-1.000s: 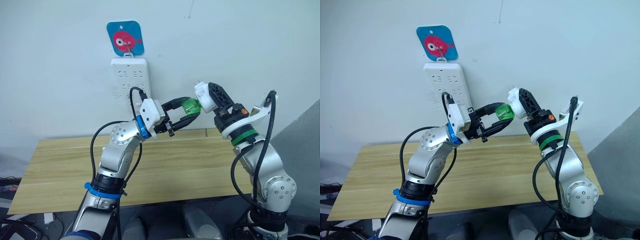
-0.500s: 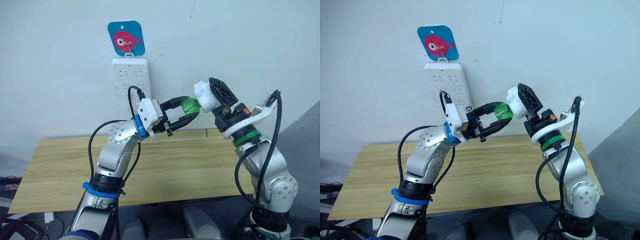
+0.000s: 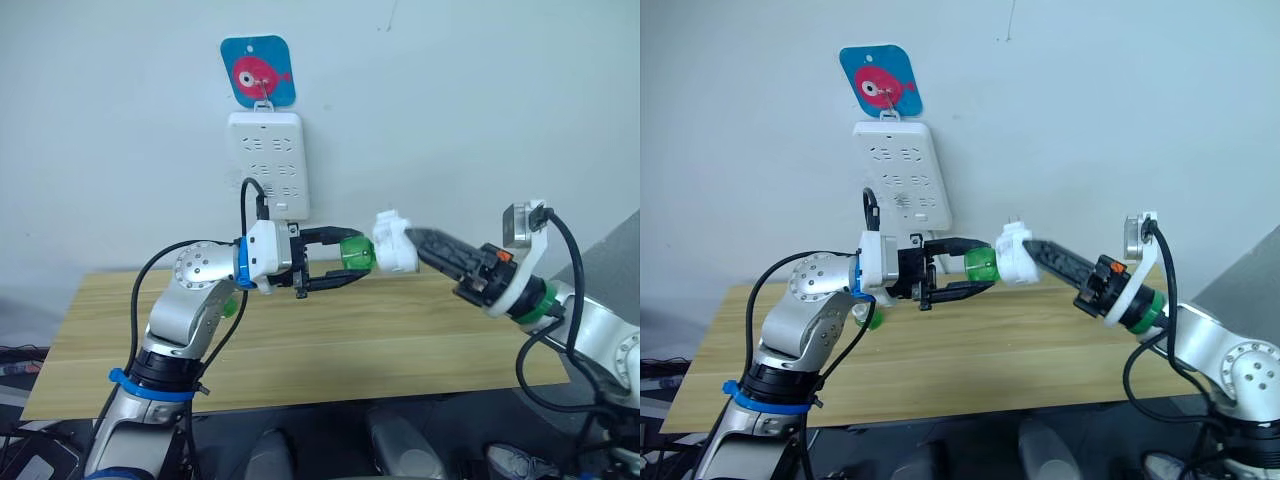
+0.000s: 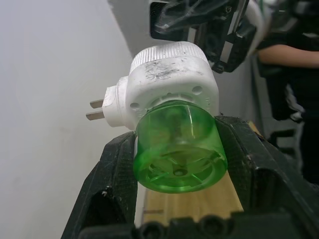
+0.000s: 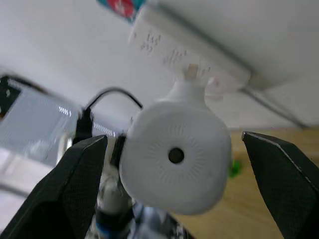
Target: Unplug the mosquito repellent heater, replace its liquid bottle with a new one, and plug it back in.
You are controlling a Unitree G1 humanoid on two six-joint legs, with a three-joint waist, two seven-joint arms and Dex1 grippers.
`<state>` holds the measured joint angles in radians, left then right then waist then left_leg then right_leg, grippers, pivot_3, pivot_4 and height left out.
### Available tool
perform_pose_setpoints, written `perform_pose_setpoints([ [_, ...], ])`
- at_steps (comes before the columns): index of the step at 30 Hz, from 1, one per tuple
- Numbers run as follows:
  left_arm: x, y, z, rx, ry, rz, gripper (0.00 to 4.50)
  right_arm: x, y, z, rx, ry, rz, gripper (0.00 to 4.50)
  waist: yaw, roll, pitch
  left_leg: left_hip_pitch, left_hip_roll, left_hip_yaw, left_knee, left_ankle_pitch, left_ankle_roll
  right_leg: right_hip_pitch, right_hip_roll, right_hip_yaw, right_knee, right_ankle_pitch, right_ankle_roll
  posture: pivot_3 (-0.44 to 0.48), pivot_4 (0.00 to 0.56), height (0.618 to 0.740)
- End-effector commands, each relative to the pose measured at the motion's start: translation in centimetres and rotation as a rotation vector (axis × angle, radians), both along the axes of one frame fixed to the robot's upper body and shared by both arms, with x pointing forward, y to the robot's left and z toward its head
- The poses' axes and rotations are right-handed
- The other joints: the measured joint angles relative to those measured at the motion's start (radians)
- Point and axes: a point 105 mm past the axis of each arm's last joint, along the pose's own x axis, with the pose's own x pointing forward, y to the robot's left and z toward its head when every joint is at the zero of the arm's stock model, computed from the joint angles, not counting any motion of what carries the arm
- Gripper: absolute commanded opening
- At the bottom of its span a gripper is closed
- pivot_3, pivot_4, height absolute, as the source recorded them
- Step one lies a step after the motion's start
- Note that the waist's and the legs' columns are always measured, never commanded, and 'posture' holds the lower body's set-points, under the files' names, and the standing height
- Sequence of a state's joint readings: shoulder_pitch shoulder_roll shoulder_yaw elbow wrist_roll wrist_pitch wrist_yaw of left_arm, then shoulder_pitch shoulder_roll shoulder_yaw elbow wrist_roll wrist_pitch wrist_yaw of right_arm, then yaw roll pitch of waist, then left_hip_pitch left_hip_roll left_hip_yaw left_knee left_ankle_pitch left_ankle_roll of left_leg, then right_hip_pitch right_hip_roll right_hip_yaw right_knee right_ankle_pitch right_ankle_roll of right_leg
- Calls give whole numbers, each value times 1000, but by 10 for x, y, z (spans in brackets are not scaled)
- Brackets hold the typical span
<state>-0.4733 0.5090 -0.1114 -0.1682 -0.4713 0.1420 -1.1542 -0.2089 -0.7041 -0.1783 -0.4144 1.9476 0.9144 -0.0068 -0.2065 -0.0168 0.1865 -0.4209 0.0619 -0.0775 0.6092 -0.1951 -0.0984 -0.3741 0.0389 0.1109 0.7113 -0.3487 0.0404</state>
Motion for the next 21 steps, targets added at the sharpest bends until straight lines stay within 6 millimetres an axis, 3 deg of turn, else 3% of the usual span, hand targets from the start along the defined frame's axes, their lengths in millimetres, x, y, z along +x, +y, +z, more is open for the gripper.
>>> perform_pose_setpoints([
  [1, -16, 2, 7, 20, -65, -74, 2258, -17, 0, 3, -4, -14, 179, 4500, 8, 0, 1, 0, 0, 1, 0, 0, 1, 0, 0, 1, 0, 0, 0, -217, 170, 740],
  [12, -35, -1, -7, 70, -120, -151, 2258, -26, 14, -6, -16, 45, 358, 4500, 21, -2, 6, -1, 0, 4, 0, -1, 2, 0, 2, 7, -4, 0, 0, -195, 187, 740],
  [21, -37, -2, -10, 77, -130, -163, 2258, -30, 23, -9, -28, 62, 423, 4500, 23, -3, 15, -2, 0, 4, 0, -2, 3, 0, 2, 8, -6, 0, 0, -189, 192, 740],
])
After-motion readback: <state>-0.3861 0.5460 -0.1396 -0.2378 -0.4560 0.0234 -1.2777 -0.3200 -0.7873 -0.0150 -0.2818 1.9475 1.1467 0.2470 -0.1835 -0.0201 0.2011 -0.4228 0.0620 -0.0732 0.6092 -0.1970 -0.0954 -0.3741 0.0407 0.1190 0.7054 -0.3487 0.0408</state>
